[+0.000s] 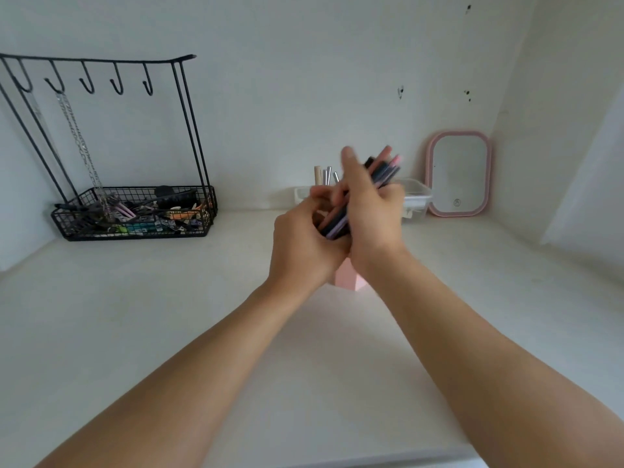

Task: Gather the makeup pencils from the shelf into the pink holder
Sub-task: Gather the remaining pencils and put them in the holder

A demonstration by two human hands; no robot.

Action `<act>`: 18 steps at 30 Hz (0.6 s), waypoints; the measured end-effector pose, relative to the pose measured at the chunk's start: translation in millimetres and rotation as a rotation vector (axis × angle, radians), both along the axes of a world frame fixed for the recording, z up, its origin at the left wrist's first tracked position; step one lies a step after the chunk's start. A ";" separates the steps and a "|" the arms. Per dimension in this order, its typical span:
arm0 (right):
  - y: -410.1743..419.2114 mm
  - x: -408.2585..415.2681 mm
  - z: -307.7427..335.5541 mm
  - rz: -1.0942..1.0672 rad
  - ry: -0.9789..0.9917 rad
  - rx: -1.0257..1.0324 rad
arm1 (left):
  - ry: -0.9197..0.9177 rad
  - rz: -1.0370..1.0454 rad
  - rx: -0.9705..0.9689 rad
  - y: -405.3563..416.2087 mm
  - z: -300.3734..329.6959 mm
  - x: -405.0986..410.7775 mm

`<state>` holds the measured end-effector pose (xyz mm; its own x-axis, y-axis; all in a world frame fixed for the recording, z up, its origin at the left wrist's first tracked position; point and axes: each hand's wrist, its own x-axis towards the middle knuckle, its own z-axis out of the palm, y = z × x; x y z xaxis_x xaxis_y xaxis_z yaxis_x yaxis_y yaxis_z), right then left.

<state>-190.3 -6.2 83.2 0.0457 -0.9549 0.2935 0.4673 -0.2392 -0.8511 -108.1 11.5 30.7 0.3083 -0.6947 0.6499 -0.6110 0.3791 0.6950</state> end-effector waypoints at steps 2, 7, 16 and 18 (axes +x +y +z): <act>-14.5 -16.0 10.8 -0.044 -0.170 0.047 | -0.053 -0.050 -0.018 1.1 -4.9 7.5; -42.3 -46.9 10.4 -0.094 -0.295 0.078 | -0.200 0.036 -0.093 -6.3 -14.4 32.4; -38.2 -33.6 -0.1 -0.271 0.049 -0.280 | 0.285 -0.153 0.319 -15.3 -25.2 23.0; -32.7 -27.4 -2.4 -0.221 0.084 -0.317 | 0.280 -0.166 0.330 -19.7 -27.1 25.4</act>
<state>-217.7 -38.9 80.8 -0.1145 -0.8067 0.5798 0.3065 -0.5838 -0.7518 -82.6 -8.1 3.6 0.3076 -0.9052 0.2932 -0.3322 0.1866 0.9246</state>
